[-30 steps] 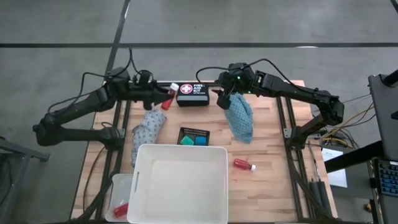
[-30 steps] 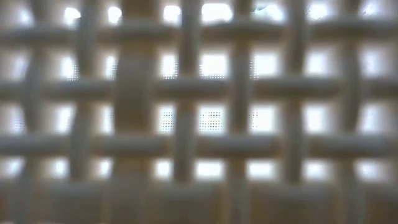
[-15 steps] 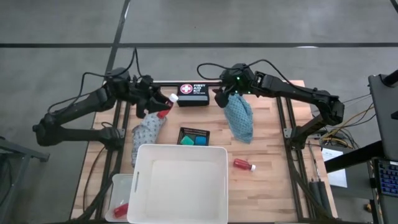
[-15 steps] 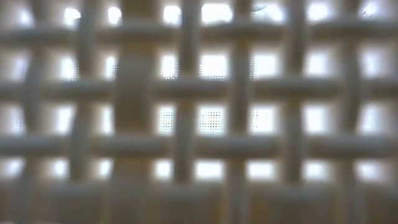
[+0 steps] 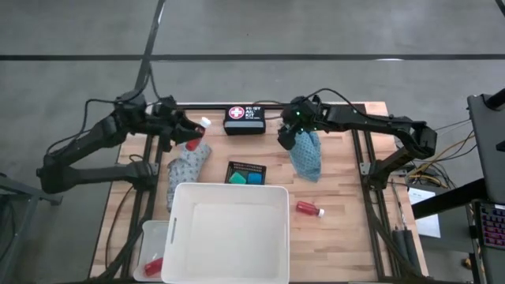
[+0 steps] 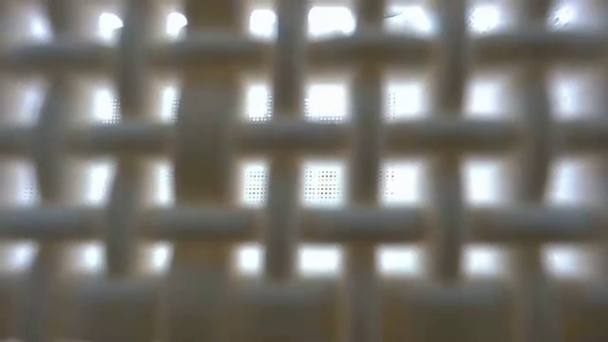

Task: Pick & Place Medicine items
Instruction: Put the right red medicine bottle into the white bin

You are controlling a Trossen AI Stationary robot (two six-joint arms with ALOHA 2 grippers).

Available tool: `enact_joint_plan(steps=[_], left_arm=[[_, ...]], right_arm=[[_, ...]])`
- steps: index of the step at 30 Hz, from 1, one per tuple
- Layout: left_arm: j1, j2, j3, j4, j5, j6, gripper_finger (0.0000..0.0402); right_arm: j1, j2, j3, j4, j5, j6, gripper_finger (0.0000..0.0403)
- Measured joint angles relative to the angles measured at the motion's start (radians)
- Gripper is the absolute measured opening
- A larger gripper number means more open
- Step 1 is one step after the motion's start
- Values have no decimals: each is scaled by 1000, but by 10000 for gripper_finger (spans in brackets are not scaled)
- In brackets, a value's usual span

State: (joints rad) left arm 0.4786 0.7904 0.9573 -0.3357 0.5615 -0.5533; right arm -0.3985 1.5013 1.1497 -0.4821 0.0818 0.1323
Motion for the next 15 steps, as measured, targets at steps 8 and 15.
enact_joint_plan(steps=[8,15], left_arm=[[0,-106,0,-182,-152,-6,196],[-5,-152,0,-273,-107,-7,196]], right_arm=[[1,0,-130,6,0,-31,203],[1,0,-218,16,-2,-31,203]])
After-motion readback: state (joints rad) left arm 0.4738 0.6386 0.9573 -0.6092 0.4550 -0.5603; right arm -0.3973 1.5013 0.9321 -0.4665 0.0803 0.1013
